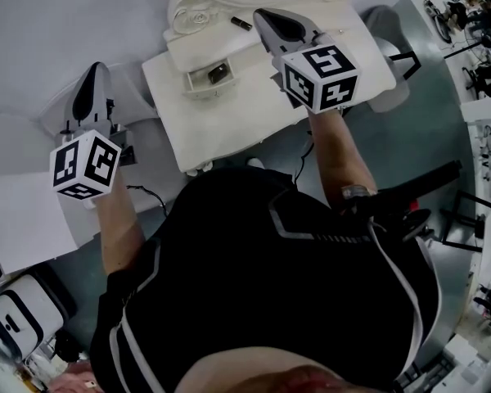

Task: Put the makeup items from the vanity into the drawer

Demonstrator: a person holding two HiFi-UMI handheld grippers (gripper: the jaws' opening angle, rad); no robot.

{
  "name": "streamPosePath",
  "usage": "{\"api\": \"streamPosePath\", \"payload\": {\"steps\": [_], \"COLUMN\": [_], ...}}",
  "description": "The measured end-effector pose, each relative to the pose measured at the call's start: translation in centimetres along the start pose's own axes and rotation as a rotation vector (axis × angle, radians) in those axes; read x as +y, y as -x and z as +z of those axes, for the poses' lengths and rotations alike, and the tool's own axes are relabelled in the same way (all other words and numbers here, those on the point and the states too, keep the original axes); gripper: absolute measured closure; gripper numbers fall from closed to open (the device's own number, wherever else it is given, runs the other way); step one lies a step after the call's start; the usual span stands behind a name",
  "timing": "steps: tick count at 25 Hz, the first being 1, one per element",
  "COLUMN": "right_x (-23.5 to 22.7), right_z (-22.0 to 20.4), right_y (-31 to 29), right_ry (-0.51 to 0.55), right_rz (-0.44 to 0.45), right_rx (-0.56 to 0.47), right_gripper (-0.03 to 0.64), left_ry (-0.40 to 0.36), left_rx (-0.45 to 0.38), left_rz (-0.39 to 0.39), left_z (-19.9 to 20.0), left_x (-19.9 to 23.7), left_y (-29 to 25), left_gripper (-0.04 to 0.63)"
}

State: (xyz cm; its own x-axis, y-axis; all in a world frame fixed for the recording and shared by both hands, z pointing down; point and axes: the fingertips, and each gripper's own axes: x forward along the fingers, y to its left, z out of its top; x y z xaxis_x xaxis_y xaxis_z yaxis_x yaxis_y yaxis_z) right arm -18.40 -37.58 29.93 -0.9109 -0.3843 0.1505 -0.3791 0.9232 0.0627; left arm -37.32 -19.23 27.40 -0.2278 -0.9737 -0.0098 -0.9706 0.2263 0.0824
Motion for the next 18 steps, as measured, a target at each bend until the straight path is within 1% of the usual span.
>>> {"api": "streamPosePath", "payload": {"steps": [5, 8, 10, 14, 18], "right_x": [-0.2, -0.2, -0.2, 0.0, 0.0], "right_z": [0.0, -0.2, -0.3, -0.4, -0.7], "right_y": [-0.2, -0.4, -0.5, -0.8, -1.3], "right_ry": [0.009, 0.005, 0.007, 0.006, 0.007], "right_rz": [-0.004, 0.002, 0.007, 0.008, 0.006], "right_rx": [0.0, 0.004, 0.007, 0.014, 0.021], "right_gripper": [0.612, 0.612, 0.612, 0.612, 0.612], "left_ry": [0.033, 0.0, 0.001, -0.005, 0.006], "left_rx": [-0.023, -0.034, -0.03, -0.013, -0.012], "left_rz": [0.016, 0.026, 0.018, 0.03, 0.026], "left_z": [0.4, 0.8, 0.8, 0.2, -0.4], "left_x": [0.3, 0.1, 0.0, 0.1, 0.5], "left_y": [-0.2, -0.3, -0.5, -0.8, -1.0], "left_gripper": [0.592, 0.592, 0.592, 0.592, 0.592]}}
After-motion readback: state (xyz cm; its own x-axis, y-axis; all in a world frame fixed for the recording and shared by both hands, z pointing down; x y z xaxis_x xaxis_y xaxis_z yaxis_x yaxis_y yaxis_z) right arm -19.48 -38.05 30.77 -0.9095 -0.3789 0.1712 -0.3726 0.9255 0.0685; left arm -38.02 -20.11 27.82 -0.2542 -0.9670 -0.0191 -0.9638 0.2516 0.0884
